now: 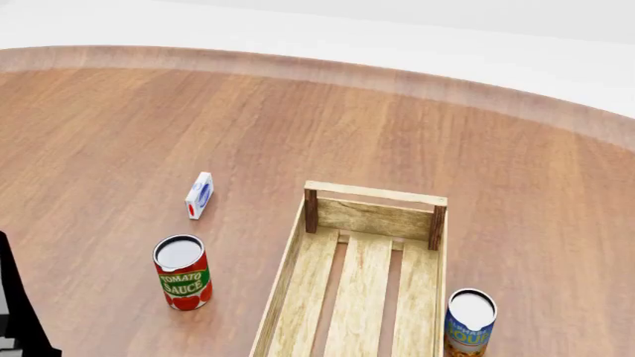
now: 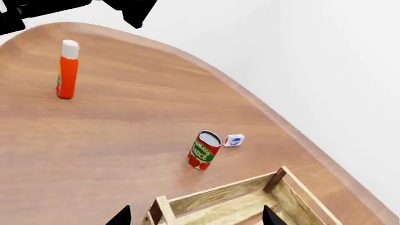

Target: Pick up the butter and put it in the tray.

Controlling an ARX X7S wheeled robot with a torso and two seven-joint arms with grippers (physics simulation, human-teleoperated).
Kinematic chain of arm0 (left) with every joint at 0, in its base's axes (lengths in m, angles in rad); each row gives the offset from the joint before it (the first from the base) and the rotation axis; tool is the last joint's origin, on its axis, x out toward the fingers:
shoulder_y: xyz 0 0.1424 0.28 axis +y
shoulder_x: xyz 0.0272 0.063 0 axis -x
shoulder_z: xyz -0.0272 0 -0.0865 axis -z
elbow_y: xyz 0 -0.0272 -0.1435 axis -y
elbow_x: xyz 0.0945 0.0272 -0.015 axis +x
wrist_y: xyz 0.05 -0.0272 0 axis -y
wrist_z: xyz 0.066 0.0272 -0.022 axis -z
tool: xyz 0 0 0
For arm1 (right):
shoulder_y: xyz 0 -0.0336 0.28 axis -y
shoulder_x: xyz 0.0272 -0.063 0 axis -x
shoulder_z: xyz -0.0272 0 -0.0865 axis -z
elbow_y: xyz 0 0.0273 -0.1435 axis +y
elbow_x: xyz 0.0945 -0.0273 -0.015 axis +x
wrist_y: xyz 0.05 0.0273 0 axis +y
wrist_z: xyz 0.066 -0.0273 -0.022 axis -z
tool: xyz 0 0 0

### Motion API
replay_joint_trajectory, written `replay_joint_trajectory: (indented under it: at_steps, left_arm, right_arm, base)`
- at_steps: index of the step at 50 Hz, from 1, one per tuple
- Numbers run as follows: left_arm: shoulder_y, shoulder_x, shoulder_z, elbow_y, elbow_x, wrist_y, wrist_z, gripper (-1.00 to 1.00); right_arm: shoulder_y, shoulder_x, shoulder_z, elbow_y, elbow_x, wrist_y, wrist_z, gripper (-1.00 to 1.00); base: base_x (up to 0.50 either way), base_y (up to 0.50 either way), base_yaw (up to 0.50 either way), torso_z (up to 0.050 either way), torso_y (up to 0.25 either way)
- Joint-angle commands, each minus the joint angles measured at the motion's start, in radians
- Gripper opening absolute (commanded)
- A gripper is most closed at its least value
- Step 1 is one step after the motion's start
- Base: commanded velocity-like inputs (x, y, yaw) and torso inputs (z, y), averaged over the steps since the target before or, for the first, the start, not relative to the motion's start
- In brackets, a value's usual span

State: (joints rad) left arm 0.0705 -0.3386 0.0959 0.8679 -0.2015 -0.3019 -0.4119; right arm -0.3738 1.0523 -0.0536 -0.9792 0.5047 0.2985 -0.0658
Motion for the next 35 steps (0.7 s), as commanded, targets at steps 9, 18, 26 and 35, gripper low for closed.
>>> replay_joint_trajectory:
  at_steps: [9, 18, 26, 35]
  left_arm:
    - [-0.003, -0.007, -0.004, -0.016, -0.009, 0.006, -0.011, 1.0]
    - [-0.005, -0.01, -0.002, -0.013, -0.015, 0.004, -0.015, 1.0]
    - [-0.004, -0.014, 0.003, -0.016, -0.011, 0.005, -0.019, 1.0]
    - [-0.001, -0.018, 0.007, -0.011, -0.013, 0.004, -0.023, 1.0]
  right_arm:
    - [0.356, 0.157, -0.103, -0.039, 0.315, 0.305, -0.154, 1.0]
    - [0.376, 0.221, -0.125, -0.05, 0.45, 0.33, -0.233, 1.0]
    - [0.307, 0.261, -0.144, -0.039, 0.42, 0.296, -0.254, 1.0]
    - [0.213, 0.306, -0.13, -0.009, 0.4, 0.239, -0.234, 1.0]
  base:
    - [0.0, 0.0, 0.0, 0.0, 0.0]
    - [0.0, 0.0, 0.0, 0.0, 0.0]
    - [0.0, 0.0, 0.0, 0.0, 0.0]
    - [0.0, 0.0, 0.0, 0.0, 0.0]
